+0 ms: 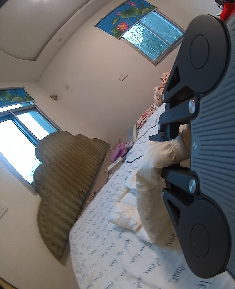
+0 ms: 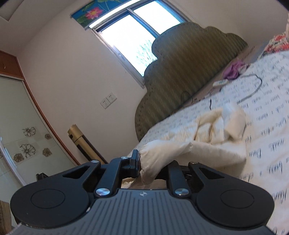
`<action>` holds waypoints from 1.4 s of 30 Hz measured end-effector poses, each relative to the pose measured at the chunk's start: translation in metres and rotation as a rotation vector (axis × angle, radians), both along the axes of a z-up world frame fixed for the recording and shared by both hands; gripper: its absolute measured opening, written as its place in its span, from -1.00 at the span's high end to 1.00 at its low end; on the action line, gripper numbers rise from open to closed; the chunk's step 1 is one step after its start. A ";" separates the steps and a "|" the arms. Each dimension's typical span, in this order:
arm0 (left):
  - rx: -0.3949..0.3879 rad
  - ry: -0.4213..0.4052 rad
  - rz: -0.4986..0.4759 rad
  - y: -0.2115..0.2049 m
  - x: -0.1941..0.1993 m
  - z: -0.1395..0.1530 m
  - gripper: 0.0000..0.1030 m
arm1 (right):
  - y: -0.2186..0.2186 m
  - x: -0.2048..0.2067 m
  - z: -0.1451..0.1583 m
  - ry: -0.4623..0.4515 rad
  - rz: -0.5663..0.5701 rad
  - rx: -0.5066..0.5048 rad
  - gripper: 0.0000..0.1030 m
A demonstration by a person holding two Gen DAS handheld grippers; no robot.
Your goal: Fold small clothes
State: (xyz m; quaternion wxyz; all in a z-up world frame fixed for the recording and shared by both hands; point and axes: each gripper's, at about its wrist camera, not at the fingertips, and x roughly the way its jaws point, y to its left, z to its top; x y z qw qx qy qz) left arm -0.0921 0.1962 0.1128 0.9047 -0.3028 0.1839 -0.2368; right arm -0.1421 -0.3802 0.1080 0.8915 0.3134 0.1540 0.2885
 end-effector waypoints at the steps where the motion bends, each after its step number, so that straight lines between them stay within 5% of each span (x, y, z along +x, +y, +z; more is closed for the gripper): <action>1: 0.002 -0.005 0.006 0.000 0.006 0.003 0.83 | -0.002 0.009 0.005 -0.007 -0.006 0.002 0.67; 16: 0.095 0.044 0.085 -0.021 0.162 0.020 0.83 | -0.009 0.187 0.011 0.049 -0.094 0.091 0.67; 26: 0.229 0.220 0.170 -0.050 0.285 -0.042 0.83 | -0.006 0.294 -0.054 0.213 -0.206 0.062 0.66; 29: 0.328 0.289 0.195 -0.064 0.308 -0.066 0.79 | 0.005 0.318 -0.071 0.260 -0.258 -0.026 0.46; 33: 0.425 0.340 0.216 -0.077 0.315 -0.076 0.74 | 0.016 0.337 -0.086 0.322 -0.301 -0.110 -0.39; 38: 0.508 0.277 0.269 -0.086 0.303 -0.049 0.58 | 0.047 0.310 -0.052 0.124 -0.370 -0.310 -0.38; 39: 0.506 0.262 0.282 -0.089 0.302 -0.044 0.45 | 0.061 0.306 -0.044 0.078 -0.339 -0.369 -0.38; 41: 0.520 0.213 0.306 -0.098 0.302 -0.035 -0.25 | 0.099 0.305 -0.033 0.017 -0.246 -0.512 -0.38; 42: 0.531 0.183 0.320 -0.102 0.303 -0.033 -0.95 | 0.118 0.305 -0.031 -0.005 -0.204 -0.575 -0.41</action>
